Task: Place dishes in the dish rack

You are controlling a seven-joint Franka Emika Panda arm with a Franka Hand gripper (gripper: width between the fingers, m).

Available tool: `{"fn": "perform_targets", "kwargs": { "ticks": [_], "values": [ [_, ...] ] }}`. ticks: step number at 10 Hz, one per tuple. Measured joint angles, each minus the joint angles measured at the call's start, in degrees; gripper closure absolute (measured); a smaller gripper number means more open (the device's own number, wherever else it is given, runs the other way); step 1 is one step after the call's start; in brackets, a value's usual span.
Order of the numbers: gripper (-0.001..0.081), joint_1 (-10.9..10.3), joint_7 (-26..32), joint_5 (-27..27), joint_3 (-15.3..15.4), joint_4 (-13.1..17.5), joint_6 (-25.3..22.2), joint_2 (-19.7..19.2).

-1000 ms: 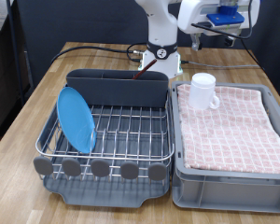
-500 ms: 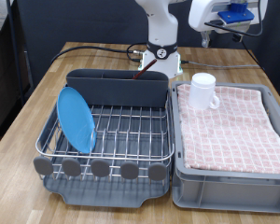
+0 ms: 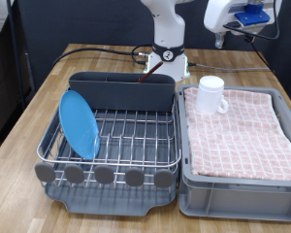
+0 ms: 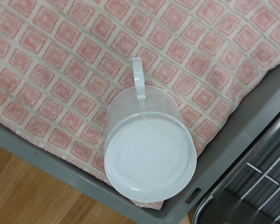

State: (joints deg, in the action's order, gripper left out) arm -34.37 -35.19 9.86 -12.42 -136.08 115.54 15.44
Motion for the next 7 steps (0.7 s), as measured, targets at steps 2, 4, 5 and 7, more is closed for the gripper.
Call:
{"fn": "perform_targets", "kwargs": {
  "ticks": [2,4,5,7],
  "values": [
    [0.0004,0.0,1.0,0.0,0.1,0.0,0.0,-0.3],
    [0.0004,0.0,1.4,0.4,0.1,0.1,-0.1,-1.1],
    [0.0004,0.0,2.2,0.4,0.2,0.4,-0.3,-2.4],
    [0.0004,-0.1,3.2,0.3,0.6,1.6,-0.2,-5.8]
  ]
}}
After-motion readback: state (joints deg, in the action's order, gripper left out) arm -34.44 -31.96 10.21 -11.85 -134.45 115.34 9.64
